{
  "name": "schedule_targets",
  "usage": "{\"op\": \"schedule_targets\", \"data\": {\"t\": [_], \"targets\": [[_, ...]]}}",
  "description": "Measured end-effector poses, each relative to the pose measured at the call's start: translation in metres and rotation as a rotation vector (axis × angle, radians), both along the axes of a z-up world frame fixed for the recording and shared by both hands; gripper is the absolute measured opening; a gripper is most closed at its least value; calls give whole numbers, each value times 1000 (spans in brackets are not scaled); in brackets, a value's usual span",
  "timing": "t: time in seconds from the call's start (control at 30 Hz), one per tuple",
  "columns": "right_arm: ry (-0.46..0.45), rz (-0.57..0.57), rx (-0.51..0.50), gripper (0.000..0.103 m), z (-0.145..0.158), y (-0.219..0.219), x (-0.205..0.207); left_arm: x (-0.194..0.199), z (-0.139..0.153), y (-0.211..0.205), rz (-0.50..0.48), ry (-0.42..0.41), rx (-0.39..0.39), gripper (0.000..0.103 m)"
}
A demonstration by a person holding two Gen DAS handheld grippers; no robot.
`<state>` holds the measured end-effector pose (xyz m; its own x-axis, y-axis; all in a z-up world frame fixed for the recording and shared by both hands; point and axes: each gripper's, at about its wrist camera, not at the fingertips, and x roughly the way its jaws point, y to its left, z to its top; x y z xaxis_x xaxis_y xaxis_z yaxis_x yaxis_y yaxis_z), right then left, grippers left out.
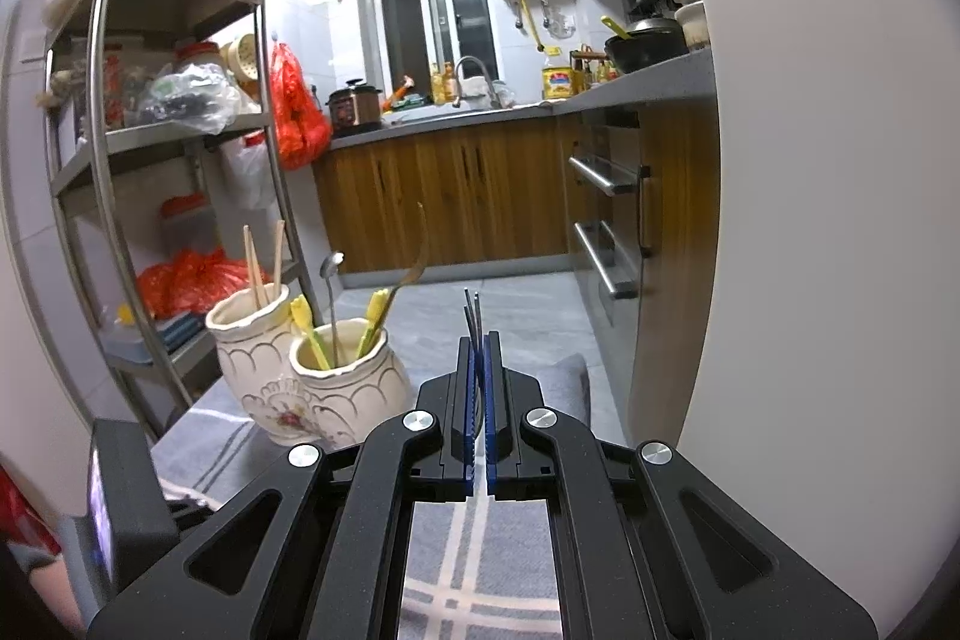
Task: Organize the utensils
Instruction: 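Grasp the wooden chopstick with the left tool while the right tool lifts the silver fork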
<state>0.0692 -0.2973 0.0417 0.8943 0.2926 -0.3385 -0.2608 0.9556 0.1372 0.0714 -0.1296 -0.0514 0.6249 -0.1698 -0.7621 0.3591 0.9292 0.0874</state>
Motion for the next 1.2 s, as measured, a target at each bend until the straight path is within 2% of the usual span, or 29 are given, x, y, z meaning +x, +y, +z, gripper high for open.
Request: {"op": "schedule_targets", "data": {"t": [0.07, 0.1, 0.2, 0.33, 0.53, 0.67, 0.7, 0.73, 0.87, 0.97, 1.07, 1.1, 1.13, 1.2], "targets": [[0, 2, 1, 3, 0, 0, -1, 2, 2, 3, 0, 6, 2, 14], [-4, 1, 0, 3, 1, 0, -1, 4, 2, 4, -4, 8, 2, 10], [-14, -2, -4, 3, 2, 0, -4, 4, 5, 12, -15, 10, 3, 8], [-30, -11, -7, 3, 3, 0, -7, 9, 11, 25, -17, -9, -21, 0], [-49, -12, -8, 3, 4, 2, -8, 1, 29, 51, -19, -71, -60, 0], [-44, -6, -22, 3, 2, 8, -5, 3, 34, 61, -25, -39, -94, 0], [-42, -6, -22, 3, 1, 7, -5, 3, 34, 59, -44, -28, -78, 0], [-41, -5, -23, 3, 1, 8, -5, 3, 33, 54, -67, -12, -51, 3], [-38, 1, -27, 3, 1, 11, -3, 3, 24, 38, -113, 14, -7, 25], [-33, 8, -33, 3, 0, 12, -3, 9, 14, 37, -106, 52, 1, 25], [-35, 10, -32, 3, 0, 12, -3, 17, 10, 40, -100, 82, -35, 23], [-35, 10, -31, 3, -1, 12, -3, 19, 10, 40, -106, 87, -42, 19], [-38, 9, -28, 3, 0, 11, -3, 20, 9, 39, -117, 87, -39, 7], [-42, 7, -26, 3, 0, 11, -3, 23, 9, 34, -148, 77, -9, 6]]}}
